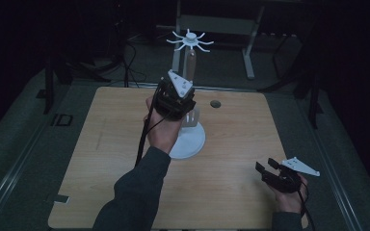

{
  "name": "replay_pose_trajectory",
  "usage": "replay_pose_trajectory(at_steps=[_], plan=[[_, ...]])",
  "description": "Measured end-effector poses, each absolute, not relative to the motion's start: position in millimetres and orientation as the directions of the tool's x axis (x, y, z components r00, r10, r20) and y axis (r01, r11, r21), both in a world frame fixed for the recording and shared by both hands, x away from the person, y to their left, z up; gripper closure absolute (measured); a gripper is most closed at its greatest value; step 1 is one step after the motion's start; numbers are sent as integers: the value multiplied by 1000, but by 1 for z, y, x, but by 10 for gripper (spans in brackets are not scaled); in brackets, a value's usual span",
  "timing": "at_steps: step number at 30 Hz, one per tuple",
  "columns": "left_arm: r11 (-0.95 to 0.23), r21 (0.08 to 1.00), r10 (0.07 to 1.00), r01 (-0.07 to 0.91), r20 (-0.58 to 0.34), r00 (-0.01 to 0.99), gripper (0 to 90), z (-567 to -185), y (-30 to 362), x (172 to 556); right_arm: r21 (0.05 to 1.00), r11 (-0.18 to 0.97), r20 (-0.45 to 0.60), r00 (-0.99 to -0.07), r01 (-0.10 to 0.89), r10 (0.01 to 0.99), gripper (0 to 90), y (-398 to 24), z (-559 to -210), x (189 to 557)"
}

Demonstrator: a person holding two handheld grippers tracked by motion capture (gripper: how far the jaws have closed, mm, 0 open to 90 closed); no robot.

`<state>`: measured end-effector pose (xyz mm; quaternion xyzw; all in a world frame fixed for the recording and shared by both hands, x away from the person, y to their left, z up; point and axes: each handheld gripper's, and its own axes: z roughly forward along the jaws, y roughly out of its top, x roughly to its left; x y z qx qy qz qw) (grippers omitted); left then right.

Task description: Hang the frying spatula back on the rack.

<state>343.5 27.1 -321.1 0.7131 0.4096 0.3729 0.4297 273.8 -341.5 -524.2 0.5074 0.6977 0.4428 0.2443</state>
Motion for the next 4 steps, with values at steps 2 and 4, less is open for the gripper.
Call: replay_pose_trajectory(at_steps=[2, 4], plan=[[-306, 910, 892, 280, 170, 419, 538, -328, 34, 338, 860, 94, 111, -364, 502, 925, 398, -342, -526, 275], [-304, 908, 887, 289, 159, 434, 526, -331, 38, 336, 852, 95, 114, -359, 515, 926, 393, -343, -529, 277]])
